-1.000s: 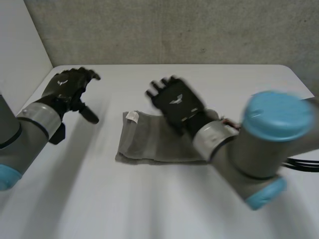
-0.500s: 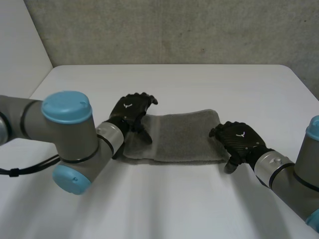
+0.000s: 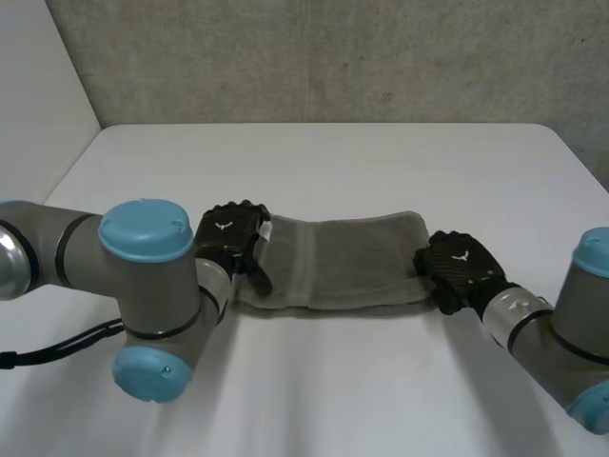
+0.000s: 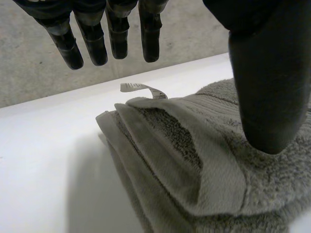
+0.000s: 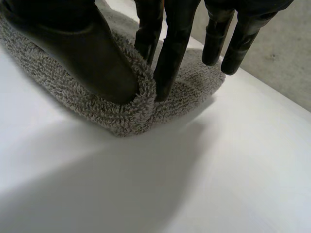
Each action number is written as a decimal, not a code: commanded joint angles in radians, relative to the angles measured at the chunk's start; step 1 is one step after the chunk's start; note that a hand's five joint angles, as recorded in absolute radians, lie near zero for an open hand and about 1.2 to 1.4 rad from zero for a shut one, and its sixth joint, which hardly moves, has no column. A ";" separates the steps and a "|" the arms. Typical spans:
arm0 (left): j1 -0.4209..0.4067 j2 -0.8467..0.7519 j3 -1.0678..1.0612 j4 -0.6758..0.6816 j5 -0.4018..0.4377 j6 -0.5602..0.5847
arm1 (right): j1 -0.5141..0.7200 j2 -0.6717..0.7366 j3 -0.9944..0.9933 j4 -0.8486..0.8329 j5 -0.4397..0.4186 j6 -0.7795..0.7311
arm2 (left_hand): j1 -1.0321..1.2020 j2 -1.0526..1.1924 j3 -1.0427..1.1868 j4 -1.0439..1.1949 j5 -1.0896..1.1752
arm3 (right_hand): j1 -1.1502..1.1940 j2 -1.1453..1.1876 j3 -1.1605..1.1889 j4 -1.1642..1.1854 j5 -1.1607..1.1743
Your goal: Fold the towel.
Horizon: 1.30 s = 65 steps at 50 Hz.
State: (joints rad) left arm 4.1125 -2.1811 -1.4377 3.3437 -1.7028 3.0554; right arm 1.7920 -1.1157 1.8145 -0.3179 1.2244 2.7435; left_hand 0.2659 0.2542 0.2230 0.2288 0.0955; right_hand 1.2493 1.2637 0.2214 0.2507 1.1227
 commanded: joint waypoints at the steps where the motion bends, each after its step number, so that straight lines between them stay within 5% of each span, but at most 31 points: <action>1: -0.040 0.040 -0.069 0.000 0.000 -0.003 | -0.107 -0.117 0.084 0.101 -0.060 -0.106 | 0.009 0.021 -0.048 -0.054 0.005 | 0.147 0.133 -0.047 -0.076 0.099; 7: -0.058 0.072 -0.110 -0.003 -0.029 -0.006 | -0.245 -0.232 0.105 0.190 -0.147 -0.185 | 0.006 0.018 -0.048 -0.054 0.002 | 0.147 0.133 -0.047 -0.076 0.099; 14: -0.064 0.116 -0.136 -0.001 -0.029 -0.007 | -0.244 -0.282 0.037 0.304 -0.209 -0.200 | 0.006 0.018 -0.048 -0.054 0.002 | 0.147 0.133 -0.047 -0.076 0.099; 19: -0.052 0.158 -0.139 -0.001 -0.034 -0.018 | -0.115 -0.280 -0.032 0.307 -0.200 -0.189 | 0.003 0.015 -0.048 -0.054 -0.001 | 0.147 0.133 -0.047 -0.076 0.099; 28: 0.077 0.286 -0.171 0.014 -0.028 -0.056 | 0.237 -0.119 -0.231 0.290 0.021 -0.111 | -0.014 -0.003 -0.048 -0.054 -0.018 | 0.147 0.133 -0.047 -0.076 0.099; 37: 0.173 0.330 -0.184 0.042 -0.024 -0.057 | 0.484 0.017 -0.319 0.131 0.058 0.004 | -0.017 -0.005 -0.048 -0.054 -0.021 | 0.147 0.133 -0.047 -0.076 0.099; 54: 0.187 0.330 -0.188 0.069 -0.024 -0.053 | 0.557 0.224 -0.419 0.106 0.069 -0.007 | -0.020 -0.008 -0.048 -0.054 -0.024 | 0.147 0.133 -0.047 -0.076 0.099; 55: 0.181 0.330 -0.188 0.074 -0.023 -0.053 | 0.555 0.218 -0.411 0.106 0.070 -0.011 | -0.023 -0.011 -0.048 -0.054 -0.027 | -0.018 -0.032 -0.047 -0.076 -0.066; 56: 0.181 0.330 -0.188 0.074 -0.023 -0.053 | 0.549 0.205 -0.399 0.106 0.073 -0.015 | -0.023 -0.011 -0.048 -0.054 -0.027 | -0.688 -0.702 -0.047 -0.076 -0.736; 57: 0.180 0.328 -0.187 0.077 -0.023 -0.053 | 0.549 0.205 -0.399 0.106 0.073 -0.015 | -0.023 -0.011 -0.048 -0.054 -0.027 | -0.694 -0.709 -0.047 -0.076 -0.742; 58: 0.178 0.327 -0.187 0.080 -0.023 -0.053 | 0.544 0.182 -0.388 0.108 0.075 -0.012 | -0.023 -0.011 -0.048 -0.054 -0.027 | -1.075 -1.089 -0.047 -0.076 -1.123; 65: 0.160 0.316 -0.162 0.086 -0.020 -0.052 | 0.483 0.013 -0.288 0.111 0.072 0.008 | -0.026 -0.014 -0.048 -0.054 -0.030 | -1.075 -1.089 -0.047 -0.076 -1.123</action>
State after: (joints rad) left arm 4.2879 -1.8578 -1.6189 3.4245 -1.7252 3.0029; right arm 2.3218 -0.9737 1.4492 -0.2093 1.2975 2.7380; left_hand 0.2634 0.2525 0.2230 0.2288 0.0839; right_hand 0.5344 0.6711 0.2214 0.2507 0.3976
